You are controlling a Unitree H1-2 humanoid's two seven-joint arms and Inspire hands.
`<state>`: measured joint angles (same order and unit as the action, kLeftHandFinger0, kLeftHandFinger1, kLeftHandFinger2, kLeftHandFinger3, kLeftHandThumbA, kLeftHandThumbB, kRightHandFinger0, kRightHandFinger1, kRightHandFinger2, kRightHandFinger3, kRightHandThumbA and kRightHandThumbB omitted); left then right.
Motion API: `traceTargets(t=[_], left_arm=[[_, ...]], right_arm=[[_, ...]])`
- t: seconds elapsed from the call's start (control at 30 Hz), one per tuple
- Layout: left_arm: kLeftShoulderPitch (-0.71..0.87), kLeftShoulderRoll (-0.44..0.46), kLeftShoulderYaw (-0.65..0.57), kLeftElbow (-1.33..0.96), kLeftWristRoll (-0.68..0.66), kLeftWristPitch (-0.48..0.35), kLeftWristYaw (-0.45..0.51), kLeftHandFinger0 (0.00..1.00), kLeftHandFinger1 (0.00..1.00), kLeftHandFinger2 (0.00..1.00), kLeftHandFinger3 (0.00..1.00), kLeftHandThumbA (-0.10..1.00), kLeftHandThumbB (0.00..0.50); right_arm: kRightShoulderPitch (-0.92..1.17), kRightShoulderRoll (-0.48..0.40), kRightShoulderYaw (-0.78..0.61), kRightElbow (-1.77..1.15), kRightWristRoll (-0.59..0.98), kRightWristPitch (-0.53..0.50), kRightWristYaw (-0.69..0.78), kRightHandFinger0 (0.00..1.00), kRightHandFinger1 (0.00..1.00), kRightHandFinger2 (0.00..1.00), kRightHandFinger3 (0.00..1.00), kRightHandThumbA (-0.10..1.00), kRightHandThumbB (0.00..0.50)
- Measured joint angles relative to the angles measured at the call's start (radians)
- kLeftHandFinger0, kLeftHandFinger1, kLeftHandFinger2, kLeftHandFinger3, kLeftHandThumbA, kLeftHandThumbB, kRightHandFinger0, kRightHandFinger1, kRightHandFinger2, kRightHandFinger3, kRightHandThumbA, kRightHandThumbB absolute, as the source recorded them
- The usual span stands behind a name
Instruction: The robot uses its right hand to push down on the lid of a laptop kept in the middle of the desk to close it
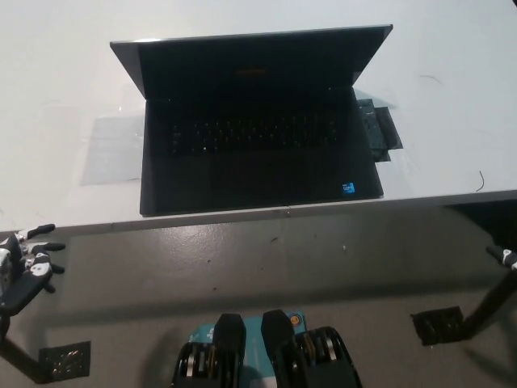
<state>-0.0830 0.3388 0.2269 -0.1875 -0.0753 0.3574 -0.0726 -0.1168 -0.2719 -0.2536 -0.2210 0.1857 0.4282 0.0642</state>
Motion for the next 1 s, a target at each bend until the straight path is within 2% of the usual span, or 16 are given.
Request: traceTargets(t=[0.03, 0.1, 0.13, 0.23, 0.27, 0.4, 0.47, 0.57, 0.63, 0.67, 0.77, 0.8, 0.9, 0.97, 1.0], left_arm=[[0.0, 0.0, 0.001, -0.001, -0.001, 0.002, -0.001, 0.36, 0.45, 0.61, 0.75, 0.11, 0.016], [0.0, 0.0, 0.003, -0.005, -0.003, 0.006, -0.002, 0.35, 0.44, 0.6, 0.75, 0.11, 0.014], [-0.001, 0.0, 0.003, -0.006, -0.004, 0.008, -0.002, 0.34, 0.43, 0.59, 0.75, 0.12, 0.012], [-0.001, 0.001, 0.004, -0.007, -0.005, 0.009, -0.002, 0.34, 0.44, 0.62, 0.77, 0.13, 0.004], [-0.001, 0.001, 0.004, -0.007, -0.005, 0.009, -0.003, 0.36, 0.46, 0.62, 0.76, 0.13, 0.001], [-0.001, 0.001, 0.004, -0.008, -0.007, 0.009, -0.003, 0.38, 0.48, 0.63, 0.74, 0.1, 0.0], [-0.001, 0.002, 0.004, -0.008, -0.007, 0.01, -0.004, 0.41, 0.5, 0.65, 0.76, 0.13, 0.0], [0.0, 0.007, 0.004, -0.007, -0.006, 0.01, -0.006, 0.4, 0.5, 0.64, 0.75, 0.13, 0.002], [-0.001, 0.01, 0.004, -0.007, -0.006, 0.009, -0.008, 0.38, 0.48, 0.63, 0.75, 0.13, 0.005], [0.0, 0.012, 0.004, -0.007, -0.005, 0.01, -0.008, 0.37, 0.48, 0.63, 0.74, 0.13, 0.005], [0.001, 0.016, 0.004, -0.008, -0.005, 0.01, -0.008, 0.37, 0.47, 0.62, 0.75, 0.12, 0.0], [0.001, 0.016, 0.004, -0.008, -0.005, 0.01, -0.009, 0.38, 0.48, 0.63, 0.76, 0.12, 0.0], [0.002, 0.016, 0.004, -0.008, -0.006, 0.01, -0.01, 0.39, 0.49, 0.63, 0.77, 0.11, 0.0], [0.002, 0.018, 0.004, -0.008, -0.005, 0.009, -0.012, 0.39, 0.49, 0.63, 0.76, 0.11, 0.0], [0.004, 0.02, 0.004, -0.008, -0.005, 0.009, -0.013, 0.39, 0.49, 0.63, 0.76, 0.11, 0.0]], right_arm=[[-0.002, 0.004, -0.005, -0.005, -0.001, 0.006, -0.008, 1.0, 1.0, 1.0, 1.0, 1.0, 0.256], [-0.009, 0.01, -0.015, -0.014, 0.0, 0.018, -0.024, 1.0, 1.0, 1.0, 1.0, 1.0, 0.258], [-0.014, 0.01, -0.018, -0.017, 0.001, 0.021, -0.033, 1.0, 1.0, 1.0, 1.0, 1.0, 0.22], [-0.046, -0.008, -0.027, -0.027, 0.0, 0.028, -0.052, 1.0, 1.0, 1.0, 1.0, 1.0, 0.199], [-0.061, -0.02, -0.027, -0.029, 0.0, 0.029, -0.055, 1.0, 1.0, 1.0, 1.0, 1.0, 0.228], [-0.162, -0.085, -0.019, -0.042, -0.002, 0.036, -0.076, 1.0, 1.0, 1.0, 1.0, 1.0, 0.27], [-0.216, -0.11, 0.0, -0.043, -0.002, 0.038, -0.086, 1.0, 1.0, 1.0, 1.0, 1.0, 0.274], [-0.297, -0.142, 0.052, -0.041, -0.002, 0.041, -0.095, 1.0, 1.0, 1.0, 1.0, 1.0, 0.289], [-0.357, -0.163, 0.086, -0.041, -0.003, 0.042, -0.099, 1.0, 1.0, 1.0, 1.0, 1.0, 0.286], [-0.385, -0.173, 0.106, -0.04, -0.006, 0.042, -0.099, 1.0, 1.0, 1.0, 1.0, 1.0, 0.261], [-0.475, -0.199, 0.169, -0.032, -0.011, 0.044, -0.097, 1.0, 1.0, 1.0, 1.0, 1.0, 0.282], [-0.499, -0.204, 0.184, -0.026, -0.012, 0.044, -0.096, 1.0, 1.0, 1.0, 1.0, 1.0, 0.305], [-0.581, -0.207, 0.225, 0.014, -0.018, 0.044, -0.093, 1.0, 1.0, 1.0, 1.0, 1.0, 0.299], [-0.619, -0.204, 0.241, 0.041, -0.021, 0.044, -0.09, 1.0, 1.0, 1.0, 1.0, 1.0, 0.326], [-0.639, -0.199, 0.249, 0.06, -0.023, 0.044, -0.088, 1.0, 1.0, 1.0, 1.0, 1.0, 0.313]])
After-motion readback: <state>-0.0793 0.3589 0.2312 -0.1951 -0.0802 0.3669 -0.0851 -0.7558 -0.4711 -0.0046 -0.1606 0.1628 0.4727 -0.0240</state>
